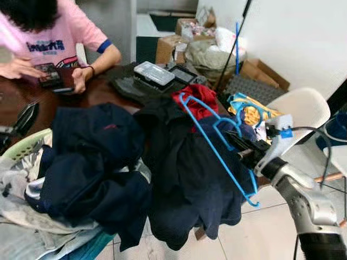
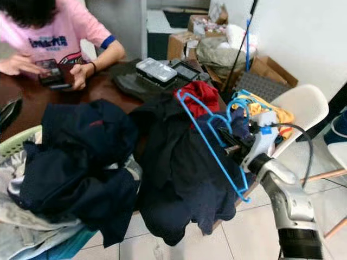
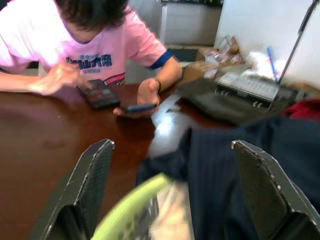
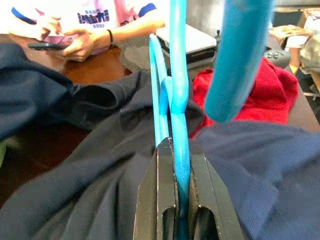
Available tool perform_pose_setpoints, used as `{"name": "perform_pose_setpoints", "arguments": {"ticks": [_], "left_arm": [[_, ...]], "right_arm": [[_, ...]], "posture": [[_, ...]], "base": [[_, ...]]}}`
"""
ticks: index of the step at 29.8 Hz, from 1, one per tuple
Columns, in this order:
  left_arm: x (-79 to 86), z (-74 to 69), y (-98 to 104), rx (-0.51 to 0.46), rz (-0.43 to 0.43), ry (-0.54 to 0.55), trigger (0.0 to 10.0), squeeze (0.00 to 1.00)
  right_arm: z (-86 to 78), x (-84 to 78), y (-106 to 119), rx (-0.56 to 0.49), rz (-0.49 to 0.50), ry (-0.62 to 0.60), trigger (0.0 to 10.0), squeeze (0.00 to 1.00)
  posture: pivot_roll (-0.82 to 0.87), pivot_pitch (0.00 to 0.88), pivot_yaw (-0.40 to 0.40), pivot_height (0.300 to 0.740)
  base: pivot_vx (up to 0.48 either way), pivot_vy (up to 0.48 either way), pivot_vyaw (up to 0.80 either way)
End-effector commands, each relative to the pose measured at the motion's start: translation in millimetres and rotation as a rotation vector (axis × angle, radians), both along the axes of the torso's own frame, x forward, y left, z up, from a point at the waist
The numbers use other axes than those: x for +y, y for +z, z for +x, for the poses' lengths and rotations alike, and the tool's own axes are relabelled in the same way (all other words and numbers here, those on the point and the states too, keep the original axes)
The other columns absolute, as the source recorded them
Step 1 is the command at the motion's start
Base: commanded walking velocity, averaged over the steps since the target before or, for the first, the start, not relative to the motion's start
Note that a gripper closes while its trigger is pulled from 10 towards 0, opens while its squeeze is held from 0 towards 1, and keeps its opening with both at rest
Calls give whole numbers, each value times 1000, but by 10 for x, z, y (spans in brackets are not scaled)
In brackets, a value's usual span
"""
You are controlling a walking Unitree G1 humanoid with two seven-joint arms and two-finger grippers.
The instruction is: Hang hanger
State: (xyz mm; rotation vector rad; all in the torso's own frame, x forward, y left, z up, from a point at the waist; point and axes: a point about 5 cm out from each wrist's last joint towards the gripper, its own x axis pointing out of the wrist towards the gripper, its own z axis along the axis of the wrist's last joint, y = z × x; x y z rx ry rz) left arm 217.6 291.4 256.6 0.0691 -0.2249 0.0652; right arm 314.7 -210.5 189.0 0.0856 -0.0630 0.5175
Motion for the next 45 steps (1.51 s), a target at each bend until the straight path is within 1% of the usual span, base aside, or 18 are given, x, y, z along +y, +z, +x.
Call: {"name": "perform_pose_setpoints", "arguments": {"ticks": [1,4,7,9,10,12,16,21,26,28,30,32,34,36,37,40,42,45], "left_arm": [[-160,-25,-121,33,-8,28,10000,0],[-216,-29,-148,46,-17,29,10000,0],[-405,-33,-138,66,-7,-15,10000,0],[-405,-33,-138,66,-7,-15,10000,0],[-539,-10,-89,54,22,-53,10000,0],[-539,-10,-89,54,22,-53,10000,0],[-736,102,226,-49,145,-134,10000,0],[-748,172,436,-120,197,-133,10000,0],[-703,211,430,-119,194,-125,10000,0],[-582,294,337,-84,128,-90,10000,0],[-582,294,337,-84,128,-90,10000,0],[-413,433,185,-36,-6,-36,10000,0],[-348,512,115,-15,-53,-18,10000,0],[-348,512,115,-15,-53,-18,10000,0],[-316,593,70,-5,-94,-16,10000,0],[-319,674,50,-2,-105,-25,10000,0],[-409,787,76,-27,-128,-84,10000,0],[-460,821,102,-49,-135,-120,10000,0]], "right_arm": [[25,-2,-16,-2,-6,-6,10000,0],[38,3,-10,-6,-3,-10,10000,0],[56,13,17,-25,6,-10,10000,0],[56,13,17,-25,6,-10,10000,0],[58,1,44,-39,20,-13,10000,0],[58,1,44,-39,20,-13,10000,0],[58,-23,55,-45,53,-31,10000,0],[55,-1,32,-45,65,-33,10000,0],[52,15,25,-47,66,-33,10000,0],[44,20,18,-48,64,-35,10000,0],[44,20,18,-48,64,-35,10000,0],[32,10,16,-48,64,-38,10000,0],[25,8,13,-48,63,-39,10000,0],[25,8,13,-48,63,-39,10000,0],[18,9,10,-46,61,-40,10000,0],[11,11,11,-46,60,-40,10000,0],[-5,-2,18,-47,56,-45,10000,0],[-13,-10,19,-47,55,-49,10000,0]], "posture": [[224,136,-126,740],[224,136,-126,740],[226,133,-121,740],[226,133,-121,740],[222,127,-116,740],[222,127,-116,740],[216,120,-105,740],[216,116,-98,740],[209,112,-93,740],[197,109,-92,740],[197,109,-92,740],[189,110,-93,740],[182,112,-94,740],[182,112,-94,740],[177,112,-94,740],[160,112,-91,740],[152,114,-87,740],[152,114,-87,740]], "base": [[-270,0,0],[-270,0,0],[-300,0,0],[-300,0,0],[-307,0,800],[-307,0,800],[-285,0,514],[-269,0,0],[0,0,0],[0,0,0],[0,0,0],[0,0,0],[0,0,0],[0,0,0],[0,0,0],[0,0,0],[0,0,0],[0,0,0]]}}
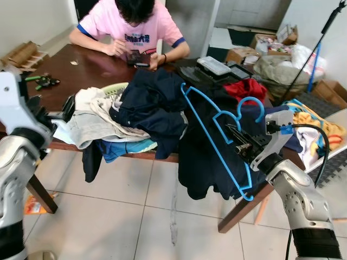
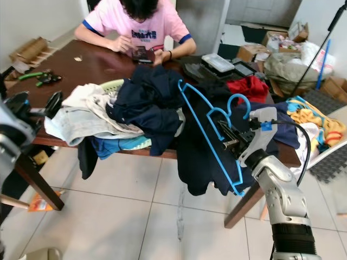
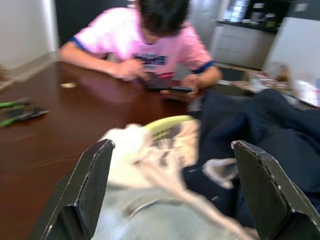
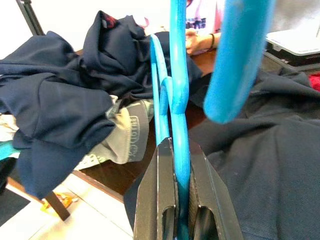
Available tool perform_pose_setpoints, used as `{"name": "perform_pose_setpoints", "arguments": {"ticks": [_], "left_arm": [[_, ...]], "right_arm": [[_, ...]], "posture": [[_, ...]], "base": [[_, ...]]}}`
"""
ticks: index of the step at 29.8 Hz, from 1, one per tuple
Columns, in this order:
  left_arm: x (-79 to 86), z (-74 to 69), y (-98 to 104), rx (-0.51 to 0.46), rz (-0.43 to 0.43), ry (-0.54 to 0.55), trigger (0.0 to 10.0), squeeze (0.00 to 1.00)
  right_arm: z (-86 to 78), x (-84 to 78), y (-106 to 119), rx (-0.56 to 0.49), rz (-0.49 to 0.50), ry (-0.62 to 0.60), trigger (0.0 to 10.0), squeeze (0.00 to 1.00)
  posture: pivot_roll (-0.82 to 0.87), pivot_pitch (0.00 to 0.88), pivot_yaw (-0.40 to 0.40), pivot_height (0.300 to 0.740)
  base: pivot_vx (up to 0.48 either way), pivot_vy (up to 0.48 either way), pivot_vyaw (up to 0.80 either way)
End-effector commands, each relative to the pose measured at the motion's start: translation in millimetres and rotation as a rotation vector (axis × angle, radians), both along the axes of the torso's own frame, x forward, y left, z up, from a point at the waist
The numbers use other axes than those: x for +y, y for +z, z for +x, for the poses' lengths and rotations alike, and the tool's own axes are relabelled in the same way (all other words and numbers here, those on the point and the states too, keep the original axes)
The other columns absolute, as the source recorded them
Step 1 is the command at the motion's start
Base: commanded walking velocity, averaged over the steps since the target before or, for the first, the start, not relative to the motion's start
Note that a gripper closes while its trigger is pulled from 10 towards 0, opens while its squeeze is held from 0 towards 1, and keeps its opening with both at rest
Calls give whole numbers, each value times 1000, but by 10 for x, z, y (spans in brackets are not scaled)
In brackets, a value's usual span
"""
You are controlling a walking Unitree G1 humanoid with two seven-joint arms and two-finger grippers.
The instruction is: Hang hanger
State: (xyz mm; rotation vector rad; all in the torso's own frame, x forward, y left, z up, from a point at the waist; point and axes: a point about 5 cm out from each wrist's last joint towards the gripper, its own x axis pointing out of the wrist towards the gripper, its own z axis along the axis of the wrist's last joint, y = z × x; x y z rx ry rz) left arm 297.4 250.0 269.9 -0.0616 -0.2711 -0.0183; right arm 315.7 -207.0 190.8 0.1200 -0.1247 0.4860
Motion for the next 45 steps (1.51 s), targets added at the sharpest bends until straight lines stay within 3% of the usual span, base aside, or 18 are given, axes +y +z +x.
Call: {"name": "perform_pose_setpoints", "arguments": {"ticks": [1,10,12,17,22,26,31,34,37,42,45], "left_arm": [[-75,44,-29,-7,-17,-33,10000,0],[-100,109,-11,-19,-11,-52,10000,0],[-128,222,67,-51,9,-66,10000,0],[-128,222,67,-51,9,-66,10000,0],[-228,334,87,-53,16,-135,10000,0],[-278,370,48,-18,18,-183,10000,0],[-285,410,-97,121,42,-258,10000,0],[-283,414,-114,136,47,-267,10000,0],[-250,430,-124,150,51,-261,10000,0],[4,508,-109,179,73,-164,10000,0],[64,528,-89,173,88,-141,10000,0]], "right_arm": [[-35,-57,-3,3,4,-21,10000,0],[-61,-77,-10,7,-2,-28,10000,0],[-67,-72,-8,10,-7,-27,10000,0],[-67,-72,-8,10,-7,-27,10000,0],[-71,-64,-9,13,-13,-25,10000,0],[-74,-76,-6,14,-17,-28,10000,0],[-82,-104,1,16,-25,-36,10000,0],[-83,-105,1,17,-26,-37,10000,0],[-87,-109,3,18,-27,-38,10000,0],[-101,-134,9,21,-35,-45,10000,0],[-107,-141,11,22,-38,-46,10000,0]], "posture": [[138,117,-83,740],[129,125,-86,740],[127,126,-89,740],[127,126,-89,740],[126,128,-93,740],[126,128,-93,740],[119,131,-94,740],[119,131,-94,740],[114,133,-95,740],[101,137,-97,740],[98,137,-97,740]], "base": [[247,0,0],[293,0,0],[167,0,0],[0,0,0],[0,0,0],[0,0,0],[0,0,0],[0,0,0],[0,0,0],[0,0,0],[0,0,0]]}}
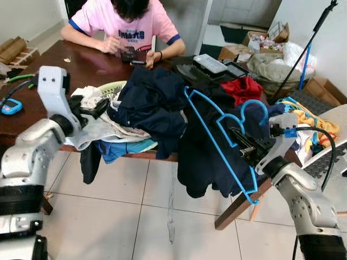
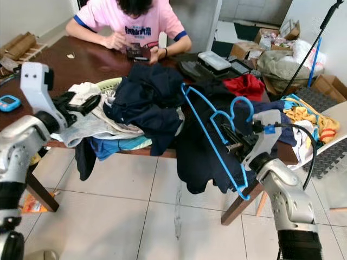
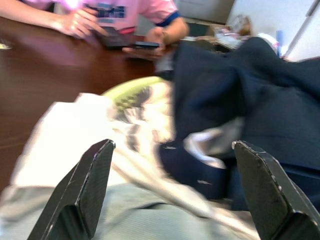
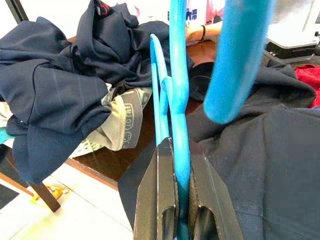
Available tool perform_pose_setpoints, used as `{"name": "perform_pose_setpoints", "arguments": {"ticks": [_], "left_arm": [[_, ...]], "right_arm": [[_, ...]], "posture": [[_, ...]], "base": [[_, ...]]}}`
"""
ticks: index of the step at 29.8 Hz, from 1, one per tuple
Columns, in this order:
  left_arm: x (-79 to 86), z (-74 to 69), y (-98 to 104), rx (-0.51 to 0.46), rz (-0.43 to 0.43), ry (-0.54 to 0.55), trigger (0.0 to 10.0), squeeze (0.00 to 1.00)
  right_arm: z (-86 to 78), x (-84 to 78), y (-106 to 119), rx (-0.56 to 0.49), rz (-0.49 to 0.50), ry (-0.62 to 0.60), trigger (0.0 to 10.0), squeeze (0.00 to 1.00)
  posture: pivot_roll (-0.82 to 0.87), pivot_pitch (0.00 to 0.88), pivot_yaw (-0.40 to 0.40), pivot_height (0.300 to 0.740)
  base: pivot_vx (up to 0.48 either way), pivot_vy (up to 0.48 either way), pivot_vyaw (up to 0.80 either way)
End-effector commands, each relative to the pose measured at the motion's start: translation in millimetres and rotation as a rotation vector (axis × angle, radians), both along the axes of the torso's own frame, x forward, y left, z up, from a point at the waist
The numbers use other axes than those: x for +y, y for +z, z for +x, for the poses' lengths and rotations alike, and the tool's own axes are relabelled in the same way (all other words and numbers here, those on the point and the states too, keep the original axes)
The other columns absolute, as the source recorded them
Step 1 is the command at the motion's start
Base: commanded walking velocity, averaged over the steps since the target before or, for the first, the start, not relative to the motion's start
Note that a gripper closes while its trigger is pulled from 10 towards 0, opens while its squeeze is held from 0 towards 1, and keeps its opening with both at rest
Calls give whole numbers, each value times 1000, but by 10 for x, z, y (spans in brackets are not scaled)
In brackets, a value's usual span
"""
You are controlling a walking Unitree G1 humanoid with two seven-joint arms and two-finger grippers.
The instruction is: Hang hanger
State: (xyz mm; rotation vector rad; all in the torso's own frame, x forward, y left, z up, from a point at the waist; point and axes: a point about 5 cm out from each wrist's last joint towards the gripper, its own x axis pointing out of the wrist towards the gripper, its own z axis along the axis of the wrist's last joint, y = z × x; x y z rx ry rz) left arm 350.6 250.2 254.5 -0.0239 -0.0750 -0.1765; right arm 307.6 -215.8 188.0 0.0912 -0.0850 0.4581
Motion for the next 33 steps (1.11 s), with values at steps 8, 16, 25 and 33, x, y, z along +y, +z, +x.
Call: {"name": "perform_pose_setpoints", "arguments": {"ticks": [8,16,25,33], "left_arm": [[173,152,156,-79,104,33,10000,0],[-76,300,151,-82,37,-125,10000,0],[-227,458,180,-71,100,-219,10000,0],[-229,480,246,-93,99,-242,10000,0]], "right_arm": [[-63,-92,59,-8,-18,-20,10000,0],[-154,-143,86,8,-47,-16,10000,0],[-317,-280,136,58,-112,-19,10000,0],[-405,-344,165,88,-145,-13,10000,0]], "posture": [[68,143,-102,740],[21,181,-115,740],[-46,256,-147,740],[-78,300,-174,740]], "base": [[0,0,0],[0,0,0],[0,0,0],[0,0,0]]}}
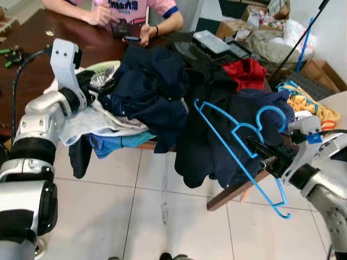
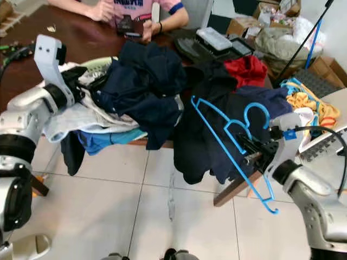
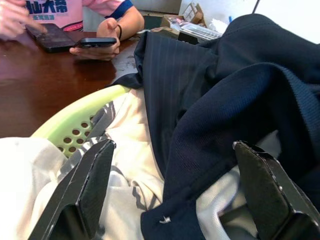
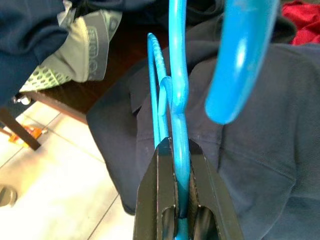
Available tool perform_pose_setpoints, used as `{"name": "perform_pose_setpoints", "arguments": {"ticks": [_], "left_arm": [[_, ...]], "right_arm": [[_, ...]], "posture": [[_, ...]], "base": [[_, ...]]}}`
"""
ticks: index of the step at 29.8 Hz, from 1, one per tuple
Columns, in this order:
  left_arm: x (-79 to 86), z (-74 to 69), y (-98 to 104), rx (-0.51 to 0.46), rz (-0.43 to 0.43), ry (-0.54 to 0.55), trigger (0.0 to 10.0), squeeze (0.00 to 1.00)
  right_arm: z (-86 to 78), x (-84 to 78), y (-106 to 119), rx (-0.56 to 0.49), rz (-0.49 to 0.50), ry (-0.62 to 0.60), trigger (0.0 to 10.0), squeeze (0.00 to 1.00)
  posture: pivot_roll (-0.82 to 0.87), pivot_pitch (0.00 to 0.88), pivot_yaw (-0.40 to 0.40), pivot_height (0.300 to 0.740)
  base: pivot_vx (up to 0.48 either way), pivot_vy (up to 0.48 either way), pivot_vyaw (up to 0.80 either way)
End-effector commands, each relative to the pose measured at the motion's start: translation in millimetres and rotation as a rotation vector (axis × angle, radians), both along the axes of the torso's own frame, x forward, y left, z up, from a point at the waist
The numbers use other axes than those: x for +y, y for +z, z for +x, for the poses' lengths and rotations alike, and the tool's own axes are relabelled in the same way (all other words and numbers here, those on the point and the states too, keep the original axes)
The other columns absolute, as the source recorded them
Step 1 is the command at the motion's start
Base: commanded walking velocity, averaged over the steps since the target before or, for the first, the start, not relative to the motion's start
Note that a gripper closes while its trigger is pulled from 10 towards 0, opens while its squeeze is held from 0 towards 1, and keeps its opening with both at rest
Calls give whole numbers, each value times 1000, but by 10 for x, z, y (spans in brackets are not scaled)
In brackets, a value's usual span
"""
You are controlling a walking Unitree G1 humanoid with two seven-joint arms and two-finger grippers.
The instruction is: Hang hanger
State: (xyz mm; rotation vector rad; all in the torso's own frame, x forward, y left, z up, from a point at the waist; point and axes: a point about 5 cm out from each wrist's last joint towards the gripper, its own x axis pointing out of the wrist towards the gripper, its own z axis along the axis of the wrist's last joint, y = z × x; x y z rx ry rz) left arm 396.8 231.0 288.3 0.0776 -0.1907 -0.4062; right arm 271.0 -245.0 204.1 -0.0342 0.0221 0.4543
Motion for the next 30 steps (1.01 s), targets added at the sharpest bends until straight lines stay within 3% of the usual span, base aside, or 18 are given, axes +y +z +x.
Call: {"name": "perform_pose_setpoints", "arguments": {"ticks": [1,8,14,24,25,26,30], "left_arm": [[-55,21,-73,28,7,-30,10000,0],[-128,42,-24,21,18,-72,10000,0],[-421,83,-3,89,57,-259,10000,0],[-549,83,1,146,93,-364,10000,0],[-537,90,17,149,97,-354,7765,0],[-512,95,36,151,97,-340,0,0],[-454,103,86,147,90,-307,0,0]], "right_arm": [[-61,-56,11,19,-6,-6,10000,0],[-118,-38,11,45,-13,7,10000,0],[-237,-41,55,85,-29,17,10000,0],[-227,-28,71,92,-28,17,10000,0],[-229,-22,69,93,-25,17,10000,0],[-241,-19,68,95,-24,16,10000,0],[-271,-19,78,97,-24,14,10000,0]], "posture": [[-86,315,-181,740],[-102,349,-196,740],[-136,400,-206,740],[-131,410,-202,740],[-130,409,-201,740],[-128,407,-201,740],[-126,405,-201,740]], "base": [[0,0,0],[0,0,0],[0,0,0],[0,0,0],[0,0,0],[0,0,0],[0,0,0]]}}
